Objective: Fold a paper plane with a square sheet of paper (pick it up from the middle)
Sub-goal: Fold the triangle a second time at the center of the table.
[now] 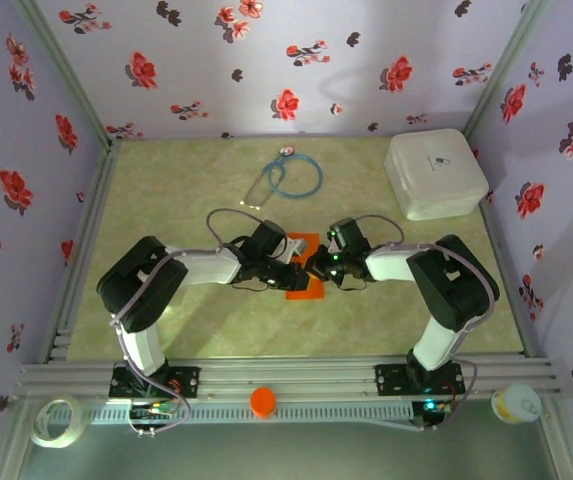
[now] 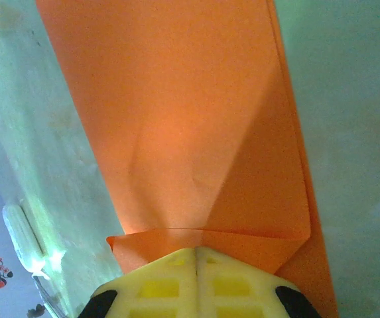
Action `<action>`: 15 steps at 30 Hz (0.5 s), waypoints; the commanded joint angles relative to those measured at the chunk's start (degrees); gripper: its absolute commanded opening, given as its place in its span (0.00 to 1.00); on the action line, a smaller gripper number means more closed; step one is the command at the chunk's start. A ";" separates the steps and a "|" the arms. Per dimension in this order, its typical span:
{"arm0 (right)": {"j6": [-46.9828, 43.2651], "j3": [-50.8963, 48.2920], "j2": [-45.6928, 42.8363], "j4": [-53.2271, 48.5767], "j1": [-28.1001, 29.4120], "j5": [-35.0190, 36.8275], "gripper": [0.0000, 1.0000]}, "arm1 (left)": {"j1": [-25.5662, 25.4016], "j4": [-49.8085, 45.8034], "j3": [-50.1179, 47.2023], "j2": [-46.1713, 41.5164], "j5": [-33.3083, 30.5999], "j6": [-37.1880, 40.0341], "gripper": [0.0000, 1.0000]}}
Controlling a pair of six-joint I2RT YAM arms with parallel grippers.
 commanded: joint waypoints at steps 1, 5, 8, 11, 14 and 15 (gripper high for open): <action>1.21 -1.49 0.91 -2.02 -0.59 1.67 0.00 | -0.24 -3.73 2.41 1.72 1.51 0.30 0.11; 1.21 -1.58 0.78 -2.07 -0.72 1.64 0.00 | -0.24 -6.73 3.29 3.14 -0.52 1.40 0.11; 1.12 -1.66 0.79 -1.94 -0.85 1.60 0.00 | -0.16 -7.74 3.10 3.32 -2.12 2.06 0.11; 1.21 -1.86 0.90 -1.76 -0.94 1.58 0.00 | -0.11 -8.28 2.86 3.43 -3.01 2.61 0.11; 1.21 -2.01 0.87 -1.50 -1.08 1.49 0.00 | 0.20 -8.29 2.30 3.24 -3.47 3.05 0.11; 1.21 -2.03 0.86 -1.50 -1.12 1.50 0.00 | 0.29 -8.10 2.00 3.17 -3.45 3.05 0.11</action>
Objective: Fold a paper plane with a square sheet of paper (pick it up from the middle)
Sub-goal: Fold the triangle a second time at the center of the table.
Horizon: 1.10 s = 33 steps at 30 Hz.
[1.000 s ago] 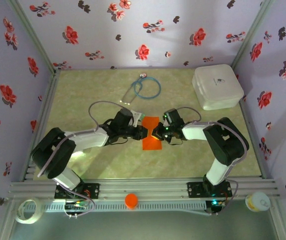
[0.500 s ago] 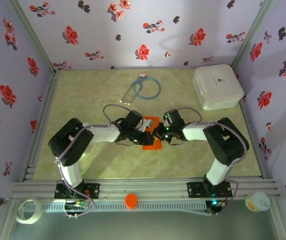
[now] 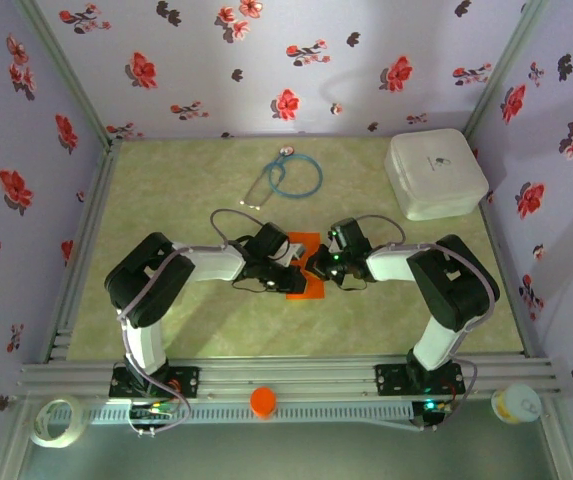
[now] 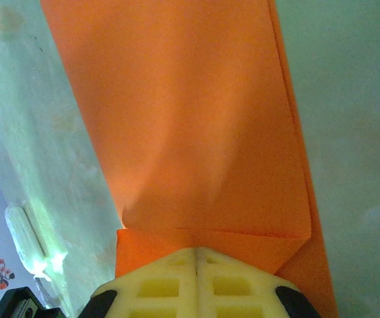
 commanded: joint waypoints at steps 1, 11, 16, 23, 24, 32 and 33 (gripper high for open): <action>1.17 -1.65 0.87 -2.36 -0.86 1.55 0.00 | 0.39 -1.61 -0.32 0.59 -1.00 1.74 0.11; 0.99 -1.85 1.01 -2.40 -1.38 1.55 0.02 | 1.30 -0.80 -1.96 -0.99 -0.64 2.01 0.13; 0.92 -1.87 1.31 -2.36 -1.38 1.54 0.00 | 1.71 0.85 -3.22 -1.25 -0.23 1.26 0.13; 0.23 -1.60 1.72 -3.31 -1.47 2.01 0.00 | 2.71 4.22 -6.37 -3.03 0.70 -1.26 0.13; 0.20 -1.59 1.75 -3.40 -1.47 1.99 0.00 | 2.96 4.91 -7.12 -3.29 0.99 -1.95 0.13; -0.06 -1.38 1.74 -3.59 -1.56 1.97 0.00 | 3.28 5.10 -11.41 -5.23 1.28 -2.61 0.13; -0.11 -1.33 1.74 -3.58 -1.56 1.93 0.00 | 3.36 4.95 -11.85 -5.68 0.99 -2.65 0.12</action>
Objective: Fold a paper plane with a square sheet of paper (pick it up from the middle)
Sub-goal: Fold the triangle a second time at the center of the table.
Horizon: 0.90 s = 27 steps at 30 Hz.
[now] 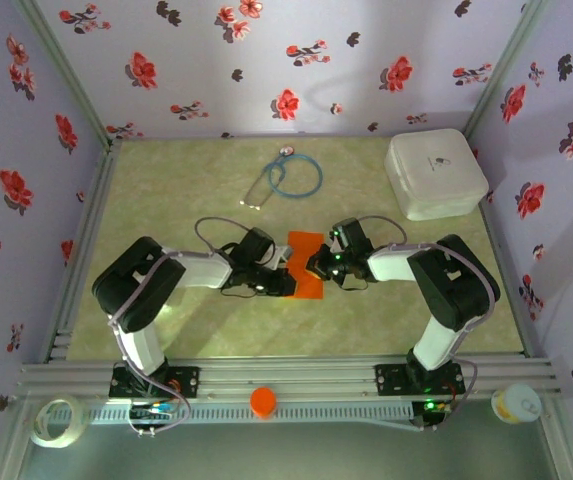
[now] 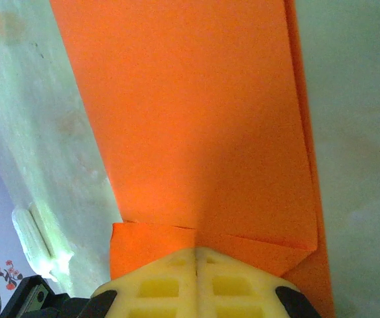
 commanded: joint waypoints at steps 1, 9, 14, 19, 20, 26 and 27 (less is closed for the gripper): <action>-0.87 -0.86 1.72 -4.41 -0.82 2.78 0.00 | 0.55 -3.43 -2.97 -1.87 0.03 -1.16 0.12; -1.20 -0.68 1.53 -4.28 -0.82 1.80 0.00 | 0.72 -3.53 -5.31 -8.25 -3.18 -1.58 0.10; -3.02 -0.33 1.70 -4.64 -0.82 -0.58 0.00 | 1.32 -1.00 -5.36 -12.78 -4.31 -3.26 0.10; -6.14 -0.67 0.54 -6.82 -0.82 -1.82 0.00 | 1.52 1.56 -3.64 -11.35 -3.74 -4.66 0.10; -6.66 -0.75 0.34 -6.91 -0.82 -2.35 0.00 | 1.54 1.88 -2.92 -10.22 -3.09 -4.82 0.10; -8.08 -0.79 0.01 -6.56 -0.77 -4.63 0.00 | 0.74 3.98 0.91 -4.82 -0.06 -5.67 0.10; -8.14 -0.78 -0.04 -6.60 -0.82 -4.46 0.00 | 0.56 3.79 1.68 -3.96 0.50 -5.49 0.10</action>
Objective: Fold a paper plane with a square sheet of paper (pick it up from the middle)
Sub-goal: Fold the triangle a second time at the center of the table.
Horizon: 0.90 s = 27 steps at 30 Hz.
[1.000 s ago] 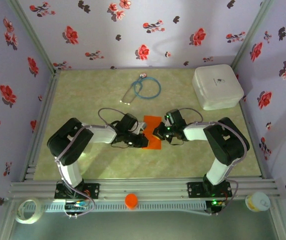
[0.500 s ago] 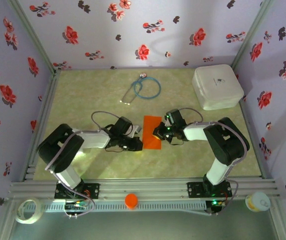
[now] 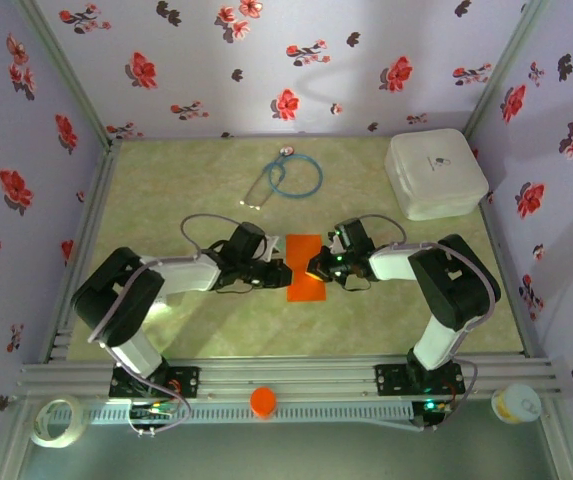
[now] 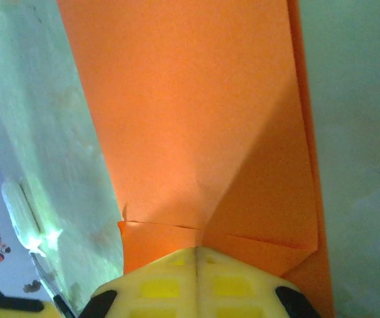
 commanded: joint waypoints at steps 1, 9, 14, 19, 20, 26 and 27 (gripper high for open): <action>-2.03 -0.78 -0.01 -4.53 -0.16 -0.77 0.00 | -0.80 1.25 3.21 2.70 2.59 -0.61 0.10; -0.75 -0.54 0.03 -3.24 -0.16 -0.39 0.03 | -1.59 -3.11 5.98 6.69 2.20 1.76 0.10; 1.88 -0.43 -1.38 0.41 -0.16 -0.98 0.09 | -1.61 -5.81 6.55 7.64 0.49 3.90 0.10; 2.72 -0.37 -4.15 0.00 -0.15 0.73 0.15 | -1.60 -8.55 7.58 8.18 -1.68 6.48 0.10; 2.61 -0.54 -4.56 -0.42 -0.16 1.16 0.16 | -1.61 -9.07 7.77 8.35 -2.08 6.91 0.09; 3.03 -2.01 -5.60 -0.82 0.23 1.48 0.17 | -1.62 -10.68 8.56 8.61 -3.76 8.89 0.10; 3.03 -2.05 -5.55 -0.82 0.36 1.48 0.15 | -1.59 -10.91 8.62 8.70 -3.77 9.19 0.10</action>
